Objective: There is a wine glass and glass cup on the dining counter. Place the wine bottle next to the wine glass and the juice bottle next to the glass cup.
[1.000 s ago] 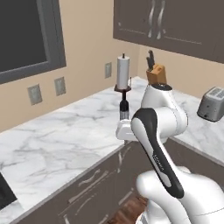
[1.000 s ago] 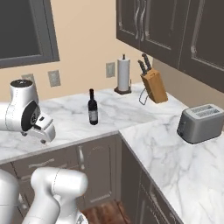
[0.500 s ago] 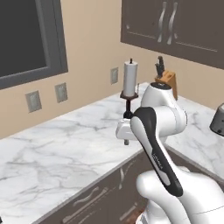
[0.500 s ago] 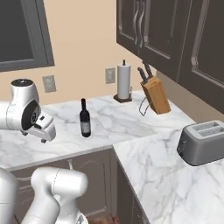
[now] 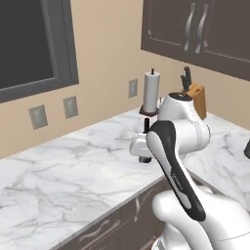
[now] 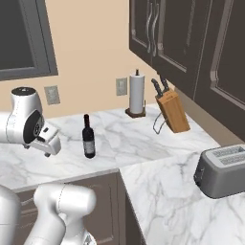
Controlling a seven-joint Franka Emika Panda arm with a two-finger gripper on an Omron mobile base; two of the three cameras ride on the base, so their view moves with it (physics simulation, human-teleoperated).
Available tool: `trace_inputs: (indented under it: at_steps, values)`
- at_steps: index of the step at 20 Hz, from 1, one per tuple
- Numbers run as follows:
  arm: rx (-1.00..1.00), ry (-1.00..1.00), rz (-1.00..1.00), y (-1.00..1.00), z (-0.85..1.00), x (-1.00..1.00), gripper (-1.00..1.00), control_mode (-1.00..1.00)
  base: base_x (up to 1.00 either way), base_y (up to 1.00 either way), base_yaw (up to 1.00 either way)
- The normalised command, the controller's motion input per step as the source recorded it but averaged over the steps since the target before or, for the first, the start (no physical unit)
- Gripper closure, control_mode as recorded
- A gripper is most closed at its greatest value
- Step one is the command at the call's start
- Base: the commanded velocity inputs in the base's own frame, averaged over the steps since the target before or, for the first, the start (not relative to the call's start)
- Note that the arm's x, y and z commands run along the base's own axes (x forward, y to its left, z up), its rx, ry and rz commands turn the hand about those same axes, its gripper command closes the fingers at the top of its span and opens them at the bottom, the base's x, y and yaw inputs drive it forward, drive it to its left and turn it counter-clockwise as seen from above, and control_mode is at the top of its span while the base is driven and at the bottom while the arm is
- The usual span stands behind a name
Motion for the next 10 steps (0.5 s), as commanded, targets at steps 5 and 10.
trace_inputs:
  at_steps: [5, 10]
  values:
    - [0.00, 0.00, 0.00, 0.00, 0.00, 0.00, -1.00, 1.00, 0.47, -0.03, 0.10]
    - [0.00, 0.00, 0.00, 0.00, 0.00, 0.00, -1.00, 1.00, 0.12, 0.00, 0.07]
